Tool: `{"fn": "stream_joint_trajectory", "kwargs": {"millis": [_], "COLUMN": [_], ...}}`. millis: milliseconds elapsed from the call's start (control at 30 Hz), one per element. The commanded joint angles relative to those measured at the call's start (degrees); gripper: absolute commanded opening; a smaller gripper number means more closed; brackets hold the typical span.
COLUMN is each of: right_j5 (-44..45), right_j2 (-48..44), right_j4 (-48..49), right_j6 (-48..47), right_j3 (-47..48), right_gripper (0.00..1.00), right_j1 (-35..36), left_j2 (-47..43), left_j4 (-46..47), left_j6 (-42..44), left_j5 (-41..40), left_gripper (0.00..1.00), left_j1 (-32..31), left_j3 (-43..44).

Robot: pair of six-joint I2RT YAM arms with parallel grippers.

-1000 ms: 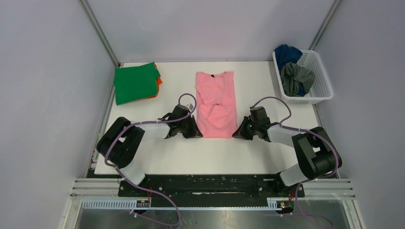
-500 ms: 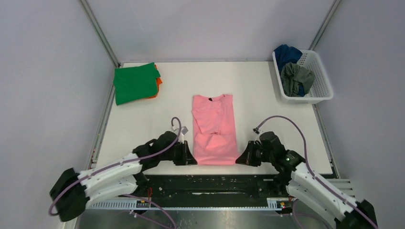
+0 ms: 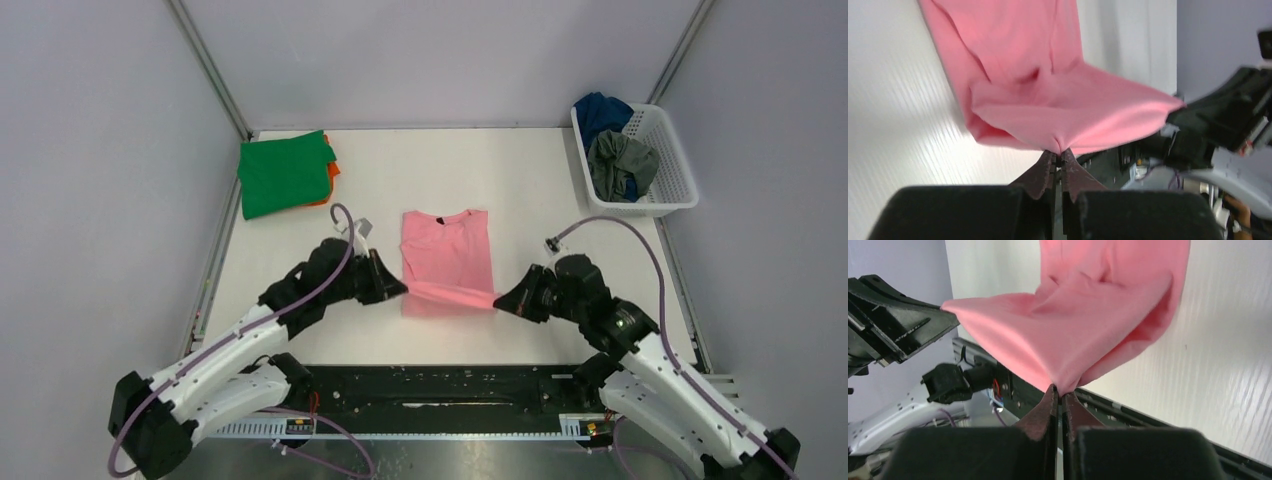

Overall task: Fold and stack the t-shirts
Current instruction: Fold the long partially folded tshirt into a neat square

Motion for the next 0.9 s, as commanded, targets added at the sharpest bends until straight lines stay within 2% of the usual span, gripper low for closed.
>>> {"fn": "stream_joint_trajectory", "kwargs": {"millis": [0,333,600,800,867], "right_j5": [7.8,-1.0,-3.7,-5.6,-6.2], "right_j2": [10.4,32.7,50.3,62.6,67.9], "right_j4": [4.5,9.9,11.5,17.6,18.3], "right_j6": [-6.4,-11.3,-13.7,-12.7,-13.3], "right_j3": [10.1,24.1,34.9,40.6,44.4], "right_gripper": [0.0,0.0,0.0,0.0,0.08], "right_j1": [-1.0,-14.0,-17.6,-19.7,-20.3], "left_j2": [7.2,30.5,45.7,56.2,60.8], "left_j4": [6.0,8.0,5.3,5.2,5.0], "left_j6": [5.0,9.6,11.7,11.3,11.0], "left_j5": [4.0,8.2,9.0,5.2,4.1], "left_gripper": [0.0,0.0,0.0,0.07,0.1], "left_j1": [9.5,20.0,23.9,25.1,25.2], "left_j3": [7.0,22.8,34.7,42.0,45.5]}}
